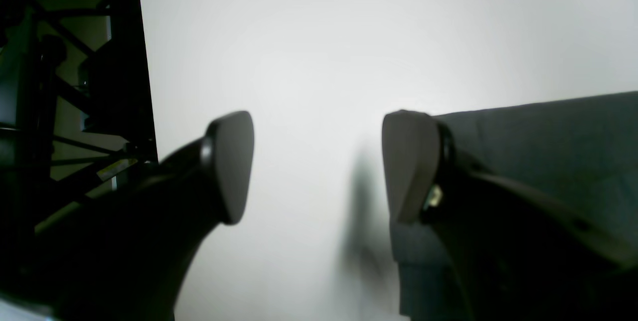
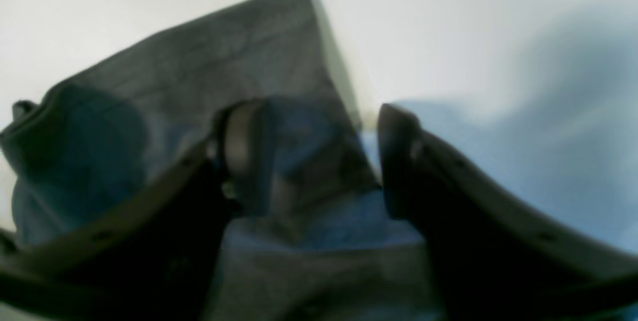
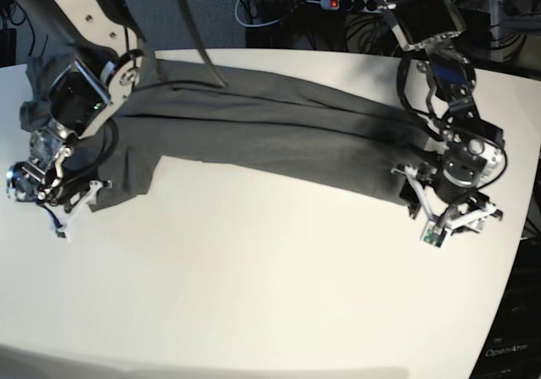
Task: Fold the T-shirt properly
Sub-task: 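Regrasp the folded shirt's edge with both grippers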
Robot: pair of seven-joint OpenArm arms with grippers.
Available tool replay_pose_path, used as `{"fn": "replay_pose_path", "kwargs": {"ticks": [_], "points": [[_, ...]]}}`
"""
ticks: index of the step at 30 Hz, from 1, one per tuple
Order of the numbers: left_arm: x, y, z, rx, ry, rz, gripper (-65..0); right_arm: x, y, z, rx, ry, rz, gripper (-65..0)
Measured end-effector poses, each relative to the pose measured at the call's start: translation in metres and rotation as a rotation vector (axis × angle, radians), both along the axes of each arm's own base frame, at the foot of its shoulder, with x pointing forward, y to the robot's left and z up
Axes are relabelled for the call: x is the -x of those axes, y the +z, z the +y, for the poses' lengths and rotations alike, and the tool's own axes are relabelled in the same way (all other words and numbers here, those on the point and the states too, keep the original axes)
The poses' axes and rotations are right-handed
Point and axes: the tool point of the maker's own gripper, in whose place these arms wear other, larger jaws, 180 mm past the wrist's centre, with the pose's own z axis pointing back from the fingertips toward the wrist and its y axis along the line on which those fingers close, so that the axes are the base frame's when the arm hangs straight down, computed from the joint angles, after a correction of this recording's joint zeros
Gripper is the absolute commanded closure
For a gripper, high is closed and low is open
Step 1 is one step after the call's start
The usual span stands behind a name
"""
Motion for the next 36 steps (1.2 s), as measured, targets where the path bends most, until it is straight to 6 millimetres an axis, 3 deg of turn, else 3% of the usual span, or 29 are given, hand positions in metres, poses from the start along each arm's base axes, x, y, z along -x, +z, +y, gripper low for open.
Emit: {"fn": "replay_pose_path", "kwargs": {"ticks": [2,9,14,17,21,24,29,32,36], "points": [[0.0,0.0,0.0,-0.001,0.0,-0.001,-40.2,0.0,-0.003,0.0,0.0,-0.004,0.009,-6.4],[0.003,-0.024,-0.001,0.023,-0.005,0.064,-40.2,-0.009,-0.002,0.001,0.016,0.034,0.002,-1.2],[0.005,-0.04,-0.006,0.05,-0.008,0.101,-40.2,-0.01,-0.002,0.003,0.032,0.055,0.008,-0.9],[0.0,-0.034,-0.01,0.063,-0.029,0.062,-40.2,-0.01,0.0,0.003,0.037,0.055,0.002,-0.9],[-0.002,-0.032,-0.01,0.063,-0.028,0.053,-40.2,0.007,0.004,0.003,0.099,0.071,0.021,-0.9],[-0.003,-0.032,-0.009,0.059,-0.024,0.061,-40.2,0.029,0.013,0.0,0.191,0.102,0.102,-0.9],[-0.011,-0.027,-0.011,0.069,-0.029,0.039,-40.2,0.026,0.043,-0.006,0.289,0.11,0.06,-0.9],[-0.008,-0.036,-0.012,0.075,-0.029,0.066,-40.2,0.027,0.048,-0.001,0.316,0.137,0.052,-0.9],[-0.006,-0.047,-0.014,0.09,-0.031,0.093,-40.2,0.041,0.052,-0.002,0.343,0.124,0.096,-0.9]]}}
